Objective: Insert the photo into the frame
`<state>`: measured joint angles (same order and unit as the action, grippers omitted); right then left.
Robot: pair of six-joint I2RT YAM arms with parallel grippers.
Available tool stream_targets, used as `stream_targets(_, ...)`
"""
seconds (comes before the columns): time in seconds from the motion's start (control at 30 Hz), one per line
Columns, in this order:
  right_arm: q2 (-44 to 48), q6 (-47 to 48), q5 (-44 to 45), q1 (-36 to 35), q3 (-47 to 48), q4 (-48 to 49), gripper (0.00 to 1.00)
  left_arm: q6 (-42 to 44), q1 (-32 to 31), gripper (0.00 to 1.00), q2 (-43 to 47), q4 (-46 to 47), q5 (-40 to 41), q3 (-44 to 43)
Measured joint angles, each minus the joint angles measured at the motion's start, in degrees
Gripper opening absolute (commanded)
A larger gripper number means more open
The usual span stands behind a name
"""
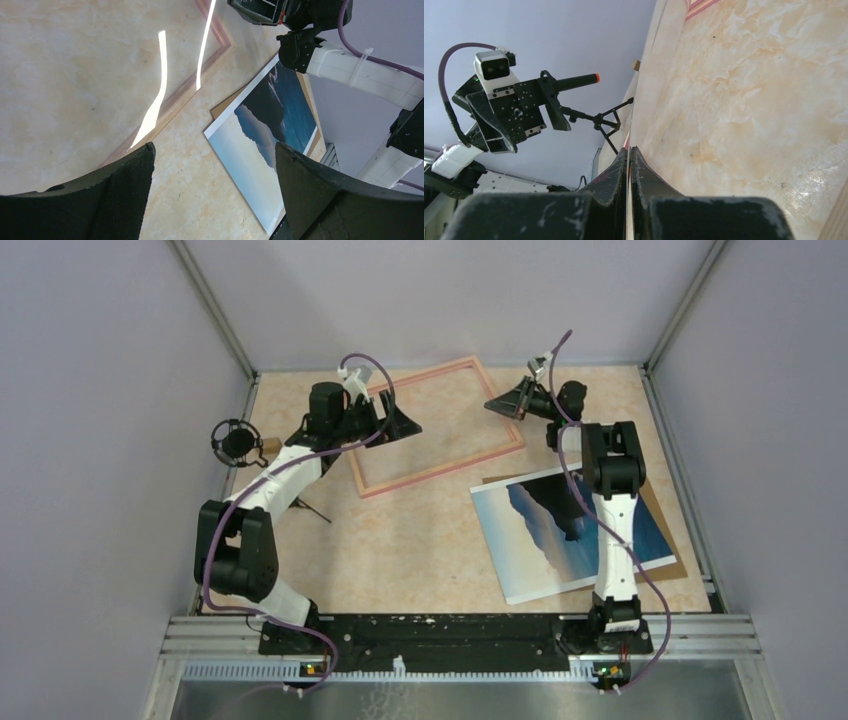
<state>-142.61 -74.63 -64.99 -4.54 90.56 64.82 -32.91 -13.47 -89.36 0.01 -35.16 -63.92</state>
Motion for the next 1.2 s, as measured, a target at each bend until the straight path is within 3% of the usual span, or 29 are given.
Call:
stream_targets(0.27,-0.2,0.0,0.3,-0.2,0.0,-0.2,0.01,-0.2,0.0,0.92,0.0,0.0,0.0,0.3)
stream_targets(0.4,-0.2,0.7,0.3,-0.2,0.0,-1.0,0.17,-0.2,0.0,0.92,0.0,0.0,0.0,0.4)
stream_targets(0.53,-0.1,3.6,0.7,-0.2,-0.2,-4.9,0.4,-0.2,0.0,0.92,0.0,0.0,0.0,0.4)
stream_targets(0.97,8.7,32.4,10.2,-0.7,1.6,-48.0,0.84,-0.2,0.0,0.92,0.4,0.0,-0.5,0.6)
stream_targets(1.2,11.6,44.8,20.7,-1.1,5.2,-67.9,0.92,-0.2,0.0,0.92,1.4,0.1,-0.8,0.7)
